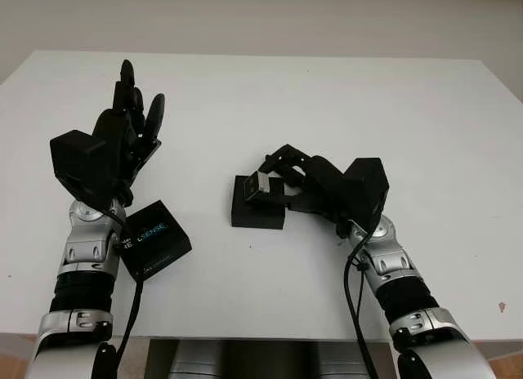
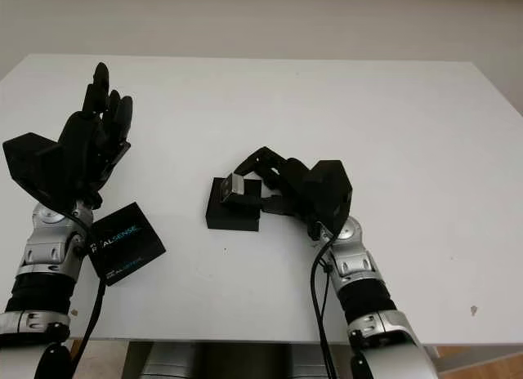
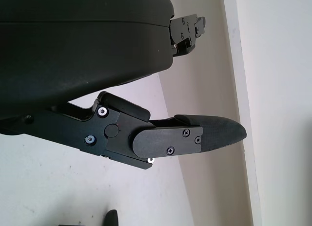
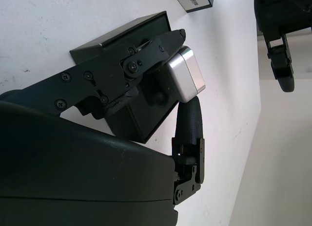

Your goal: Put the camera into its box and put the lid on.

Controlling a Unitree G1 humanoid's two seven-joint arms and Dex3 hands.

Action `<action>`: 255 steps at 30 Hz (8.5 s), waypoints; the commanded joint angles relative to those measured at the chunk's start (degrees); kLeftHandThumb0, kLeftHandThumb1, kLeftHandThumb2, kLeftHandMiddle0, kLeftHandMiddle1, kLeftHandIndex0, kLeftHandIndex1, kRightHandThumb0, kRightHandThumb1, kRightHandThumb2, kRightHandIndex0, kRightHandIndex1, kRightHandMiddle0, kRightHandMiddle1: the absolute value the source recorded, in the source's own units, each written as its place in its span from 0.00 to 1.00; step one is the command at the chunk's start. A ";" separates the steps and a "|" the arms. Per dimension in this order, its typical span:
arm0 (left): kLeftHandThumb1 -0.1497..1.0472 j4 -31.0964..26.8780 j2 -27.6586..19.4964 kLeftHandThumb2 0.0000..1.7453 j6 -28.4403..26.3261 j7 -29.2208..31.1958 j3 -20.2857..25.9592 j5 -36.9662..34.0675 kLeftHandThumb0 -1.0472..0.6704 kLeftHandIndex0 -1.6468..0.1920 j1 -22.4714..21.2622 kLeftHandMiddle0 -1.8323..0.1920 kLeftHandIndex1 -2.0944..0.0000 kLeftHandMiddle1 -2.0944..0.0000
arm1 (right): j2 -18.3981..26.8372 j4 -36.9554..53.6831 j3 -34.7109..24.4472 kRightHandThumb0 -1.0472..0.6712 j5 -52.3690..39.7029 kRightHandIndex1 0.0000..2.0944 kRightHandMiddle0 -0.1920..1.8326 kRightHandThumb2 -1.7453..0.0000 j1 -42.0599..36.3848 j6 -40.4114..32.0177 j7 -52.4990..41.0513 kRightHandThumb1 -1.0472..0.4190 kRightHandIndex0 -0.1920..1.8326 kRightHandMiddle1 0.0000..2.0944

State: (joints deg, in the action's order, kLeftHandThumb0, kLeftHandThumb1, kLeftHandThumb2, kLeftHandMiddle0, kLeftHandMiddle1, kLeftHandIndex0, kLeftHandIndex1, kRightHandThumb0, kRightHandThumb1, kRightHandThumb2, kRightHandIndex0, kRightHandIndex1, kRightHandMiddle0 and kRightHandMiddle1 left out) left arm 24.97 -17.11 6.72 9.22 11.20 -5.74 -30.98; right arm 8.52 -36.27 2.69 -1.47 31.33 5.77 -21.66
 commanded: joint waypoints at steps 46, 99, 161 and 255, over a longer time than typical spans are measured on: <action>1.00 -4.03 -0.81 0.26 -2.04 0.15 0.02 0.14 0.19 1.00 1.83 1.00 1.00 1.00 | 12.85 9.95 14.21 0.28 31.86 0.01 0.11 0.97 -1.33 13.52 12.48 0.07 0.14 0.47; 1.00 -3.81 0.13 0.28 -1.93 0.56 -0.54 0.85 0.18 1.00 1.81 1.00 1.00 1.00 | 16.70 37.99 14.63 0.12 48.79 0.03 0.24 0.97 -6.90 -1.06 14.73 0.08 0.21 0.22; 1.00 -4.08 0.07 0.28 -1.20 -0.60 -0.93 1.55 0.20 1.00 2.55 1.00 1.00 1.00 | 12.81 29.91 15.79 0.17 45.51 0.02 0.26 0.97 -5.44 -4.10 17.39 0.08 0.23 0.39; 1.00 -6.68 -0.35 0.27 -3.45 -0.89 -1.27 3.10 0.19 1.00 3.16 1.00 1.00 1.00 | 9.45 25.59 11.69 0.37 33.96 0.02 0.27 0.97 -3.56 -1.93 19.29 0.07 0.29 0.66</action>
State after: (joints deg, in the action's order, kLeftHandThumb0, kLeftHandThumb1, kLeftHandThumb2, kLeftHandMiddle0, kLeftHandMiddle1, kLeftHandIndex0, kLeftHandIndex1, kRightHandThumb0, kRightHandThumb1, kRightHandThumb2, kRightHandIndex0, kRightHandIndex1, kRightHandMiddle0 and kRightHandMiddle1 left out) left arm 18.95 -17.05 3.18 8.14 10.04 -2.42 -27.46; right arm 17.52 -12.10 13.95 32.18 27.82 4.17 -2.09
